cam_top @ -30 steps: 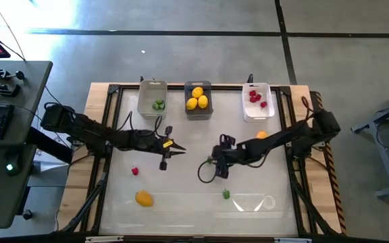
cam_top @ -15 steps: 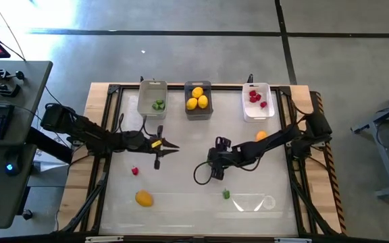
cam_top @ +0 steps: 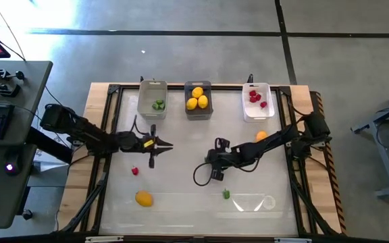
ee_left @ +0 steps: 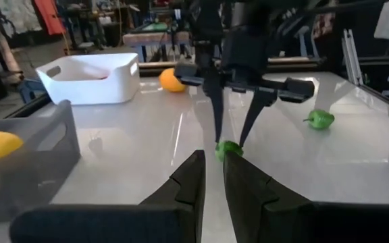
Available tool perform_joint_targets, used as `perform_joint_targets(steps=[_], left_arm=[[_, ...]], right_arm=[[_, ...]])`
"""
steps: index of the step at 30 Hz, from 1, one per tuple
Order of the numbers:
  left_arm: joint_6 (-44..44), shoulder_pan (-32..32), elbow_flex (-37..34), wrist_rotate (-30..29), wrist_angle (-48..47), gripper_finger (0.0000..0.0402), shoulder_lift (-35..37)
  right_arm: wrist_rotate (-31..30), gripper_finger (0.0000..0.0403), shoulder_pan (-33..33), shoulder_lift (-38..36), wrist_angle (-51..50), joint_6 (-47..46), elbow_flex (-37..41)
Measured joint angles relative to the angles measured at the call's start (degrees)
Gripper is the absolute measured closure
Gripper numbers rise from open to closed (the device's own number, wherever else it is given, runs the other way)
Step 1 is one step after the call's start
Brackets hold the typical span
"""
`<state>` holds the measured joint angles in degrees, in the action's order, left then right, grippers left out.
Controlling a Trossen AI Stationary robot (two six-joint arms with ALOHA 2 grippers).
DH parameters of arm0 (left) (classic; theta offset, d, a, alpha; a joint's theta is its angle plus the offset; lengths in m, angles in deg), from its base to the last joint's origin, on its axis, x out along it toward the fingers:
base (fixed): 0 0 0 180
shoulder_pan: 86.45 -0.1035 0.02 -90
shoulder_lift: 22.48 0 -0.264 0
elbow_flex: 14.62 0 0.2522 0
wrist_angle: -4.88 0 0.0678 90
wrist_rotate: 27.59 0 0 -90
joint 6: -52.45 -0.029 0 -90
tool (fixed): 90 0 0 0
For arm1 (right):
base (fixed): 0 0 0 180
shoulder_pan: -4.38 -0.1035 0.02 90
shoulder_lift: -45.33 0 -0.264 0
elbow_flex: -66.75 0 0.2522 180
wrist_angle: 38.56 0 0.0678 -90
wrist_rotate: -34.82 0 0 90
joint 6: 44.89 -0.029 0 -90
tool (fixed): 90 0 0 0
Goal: Sort produce into baskets
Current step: Put the top green bell pepper into the gray bin
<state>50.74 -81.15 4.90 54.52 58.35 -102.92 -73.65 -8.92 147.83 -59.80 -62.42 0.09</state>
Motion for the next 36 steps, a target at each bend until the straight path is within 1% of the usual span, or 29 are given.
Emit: perform_joint_targets(steps=[4,9,12,15,17,19,24,29,32,34,36], left_arm=[[0.47,-0.02,-2.31,-0.42,3.64,0.0361,0.00],[1.16,-0.02,-3.22,-0.42,4.20,0.0361,0.04],[1.51,-0.02,-3.19,-0.42,4.65,0.0361,0.04],[1.53,-0.02,-3.19,-0.42,4.69,0.0361,0.04],[1.70,-0.02,-3.19,-0.42,4.69,0.0361,0.04],[2.00,-0.02,-3.19,-0.42,4.62,0.0361,0.04],[2.14,-0.02,-3.19,-0.71,3.14,0.0361,0.04],[0.53,0.41,-3.19,-4.09,3.39,0.0364,0.02],[-0.88,1.05,-3.51,-4.70,6.61,0.0372,0.02],[-1.30,1.33,-4.76,-4.56,10.12,0.0380,0.02],[-1.39,1.63,-5.18,-4.56,11.08,0.0387,0.19]], right_arm=[[0.06,0.0323,0.02,0.00,0.11,1.20,0.00],[0.04,0.0370,0.14,0.00,1.30,3.04,0.00],[-0.87,0.0388,0.51,0.00,2.58,3.16,-0.03],[-2.62,0.0390,1.47,0.00,2.72,2.79,-0.95],[-3.50,0.0378,2.56,0.00,2.71,2.85,-1.80],[-3.47,0.0357,3.65,0.00,3.73,3.07,-2.55],[-2.41,0.0280,6.33,-0.02,12.32,5.69,-2.69],[-2.25,0.0207,8.50,-0.02,20.54,7.43,-2.71],[-2.06,0.0182,9.38,-0.01,23.95,7.55,-2.71],[-0.86,0.0174,9.99,0.67,26.70,7.53,-2.71],[0.63,0.0172,10.42,2.30,28.94,7.59,-3.03]])
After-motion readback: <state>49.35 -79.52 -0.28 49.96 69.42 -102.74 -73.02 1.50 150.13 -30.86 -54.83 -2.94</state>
